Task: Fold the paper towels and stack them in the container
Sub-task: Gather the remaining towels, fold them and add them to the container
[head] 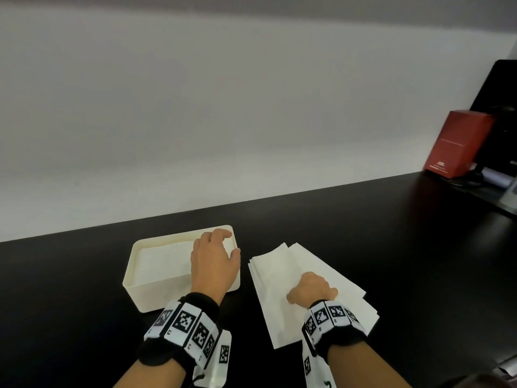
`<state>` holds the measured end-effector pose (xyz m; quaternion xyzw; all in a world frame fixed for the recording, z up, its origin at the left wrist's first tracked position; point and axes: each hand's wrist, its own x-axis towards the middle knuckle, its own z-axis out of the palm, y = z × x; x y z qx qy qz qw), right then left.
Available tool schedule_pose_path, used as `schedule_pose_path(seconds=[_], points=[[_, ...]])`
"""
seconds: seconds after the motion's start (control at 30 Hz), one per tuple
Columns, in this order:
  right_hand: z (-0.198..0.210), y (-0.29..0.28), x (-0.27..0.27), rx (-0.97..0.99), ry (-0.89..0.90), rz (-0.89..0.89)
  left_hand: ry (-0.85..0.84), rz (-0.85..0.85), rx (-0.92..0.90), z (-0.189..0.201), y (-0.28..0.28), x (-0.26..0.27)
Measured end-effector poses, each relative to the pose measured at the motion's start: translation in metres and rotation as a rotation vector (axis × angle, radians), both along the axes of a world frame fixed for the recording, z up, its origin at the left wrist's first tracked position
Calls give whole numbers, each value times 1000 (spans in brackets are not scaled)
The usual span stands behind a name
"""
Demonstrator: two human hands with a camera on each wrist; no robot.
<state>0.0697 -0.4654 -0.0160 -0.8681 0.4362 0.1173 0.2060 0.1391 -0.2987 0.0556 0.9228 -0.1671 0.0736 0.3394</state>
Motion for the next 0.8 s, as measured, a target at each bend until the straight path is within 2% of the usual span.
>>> schedule_pose_path(seconds=[0.23,0.43,0.57,0.67,0.8], points=[[-3,15,-3,-18,-38,37,34,-20,11,-2,18,-9],[2,26,-4,49,-20,7,25,-39,-13,8,29,-18],[6,34,-10,8,-51,6,40,-48,4,9,37,-22],[17,35,-21,6,-177,25,85,-48,2,12,39,-21],[46,26,-39,52,-496,74,142,-76,-46,24,38,-20]])
